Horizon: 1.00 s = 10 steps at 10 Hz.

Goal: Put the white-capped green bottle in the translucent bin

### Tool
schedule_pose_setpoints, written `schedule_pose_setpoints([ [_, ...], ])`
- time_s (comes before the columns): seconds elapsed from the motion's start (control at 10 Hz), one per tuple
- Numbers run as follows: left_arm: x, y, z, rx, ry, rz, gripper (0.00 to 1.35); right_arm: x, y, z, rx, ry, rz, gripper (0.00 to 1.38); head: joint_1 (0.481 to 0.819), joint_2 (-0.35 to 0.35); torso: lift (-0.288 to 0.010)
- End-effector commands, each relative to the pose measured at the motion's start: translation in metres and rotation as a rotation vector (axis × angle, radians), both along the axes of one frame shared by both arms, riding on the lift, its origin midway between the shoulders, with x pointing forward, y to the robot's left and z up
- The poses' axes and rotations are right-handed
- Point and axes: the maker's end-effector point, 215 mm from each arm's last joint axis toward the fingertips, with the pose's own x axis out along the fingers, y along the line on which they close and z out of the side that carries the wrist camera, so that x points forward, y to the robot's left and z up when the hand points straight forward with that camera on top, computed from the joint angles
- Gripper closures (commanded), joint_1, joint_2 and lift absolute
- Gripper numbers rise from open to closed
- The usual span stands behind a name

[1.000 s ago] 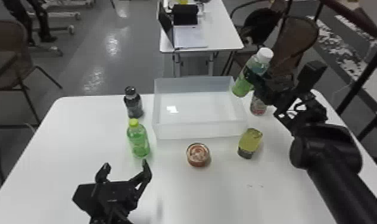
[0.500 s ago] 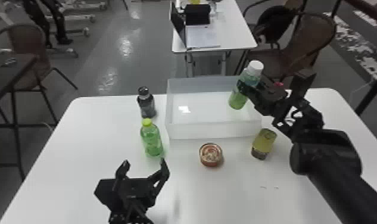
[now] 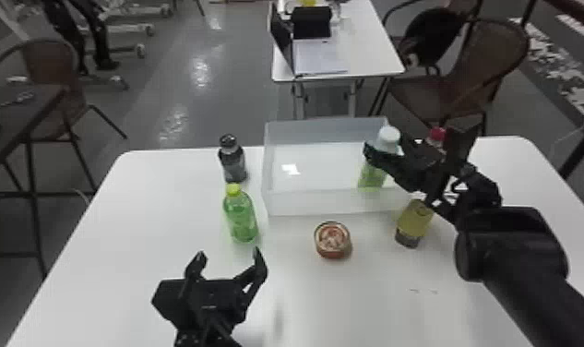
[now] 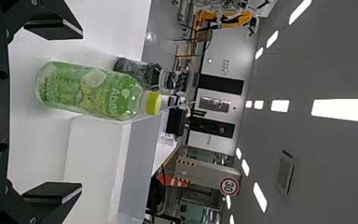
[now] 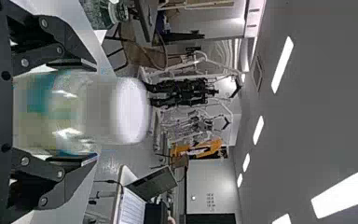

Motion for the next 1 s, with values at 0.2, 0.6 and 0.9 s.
schedule_pose_setpoints([
  [0.2,0.000,0.000,0.000,0.002,-0.001,-0.002,0.15,0.000,-0.001,0.003,-0.011,-0.009,0.003,0.28,0.695,0.104,-0.077],
  [0.6,0.003,0.001,0.011,0.011,-0.035,0.001,0.15,-0.047,-0.026,0.007,0.033,-0.053,-0.089,0.23,0.695,0.098,-0.077],
  [0.9,0.003,0.006,0.019,0.021,-0.066,0.012,0.15,-0.124,-0.079,0.000,0.026,-0.044,-0.259,0.22,0.695,0.063,-0.077],
])
